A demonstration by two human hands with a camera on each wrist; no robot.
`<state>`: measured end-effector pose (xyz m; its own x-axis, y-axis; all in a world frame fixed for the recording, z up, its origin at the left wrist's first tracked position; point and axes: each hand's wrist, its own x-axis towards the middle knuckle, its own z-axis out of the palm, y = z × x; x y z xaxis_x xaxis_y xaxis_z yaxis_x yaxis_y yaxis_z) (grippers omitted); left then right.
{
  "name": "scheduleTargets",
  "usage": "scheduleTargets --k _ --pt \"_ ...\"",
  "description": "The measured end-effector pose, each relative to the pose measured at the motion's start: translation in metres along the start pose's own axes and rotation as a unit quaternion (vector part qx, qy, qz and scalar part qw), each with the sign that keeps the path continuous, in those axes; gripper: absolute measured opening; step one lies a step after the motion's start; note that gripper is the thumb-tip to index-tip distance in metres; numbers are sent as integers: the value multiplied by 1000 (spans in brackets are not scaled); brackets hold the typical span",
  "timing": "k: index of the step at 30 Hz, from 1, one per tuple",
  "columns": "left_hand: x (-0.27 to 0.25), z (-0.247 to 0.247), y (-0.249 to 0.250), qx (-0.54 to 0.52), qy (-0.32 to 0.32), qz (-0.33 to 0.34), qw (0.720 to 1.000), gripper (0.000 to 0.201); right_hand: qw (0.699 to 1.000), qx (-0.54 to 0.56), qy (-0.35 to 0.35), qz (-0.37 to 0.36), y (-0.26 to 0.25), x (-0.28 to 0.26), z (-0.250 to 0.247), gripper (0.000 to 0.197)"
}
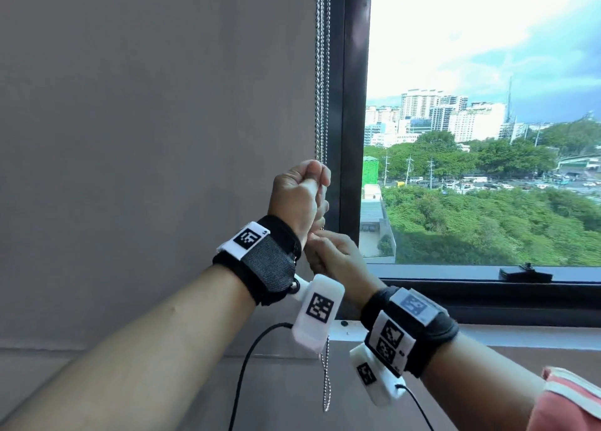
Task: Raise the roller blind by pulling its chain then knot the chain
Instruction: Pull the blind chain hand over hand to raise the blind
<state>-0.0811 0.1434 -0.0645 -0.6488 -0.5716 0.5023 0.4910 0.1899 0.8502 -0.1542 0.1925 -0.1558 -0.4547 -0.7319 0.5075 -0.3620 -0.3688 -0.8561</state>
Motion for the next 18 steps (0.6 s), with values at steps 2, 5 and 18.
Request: scheduleTargets --k 2,5,18 --pt "-3 0 1 -9 -3 2 1000 39 999 -34 -4 -2 -9 7 -11 17" --pt "-8 3 1 -26 -16 9 999 39 994 -101 25 -44 -23 25 -25 15" --pt "-28 -3 -29 4 2 -51 999 40 989 39 93 -103 -113 57 -9 31"
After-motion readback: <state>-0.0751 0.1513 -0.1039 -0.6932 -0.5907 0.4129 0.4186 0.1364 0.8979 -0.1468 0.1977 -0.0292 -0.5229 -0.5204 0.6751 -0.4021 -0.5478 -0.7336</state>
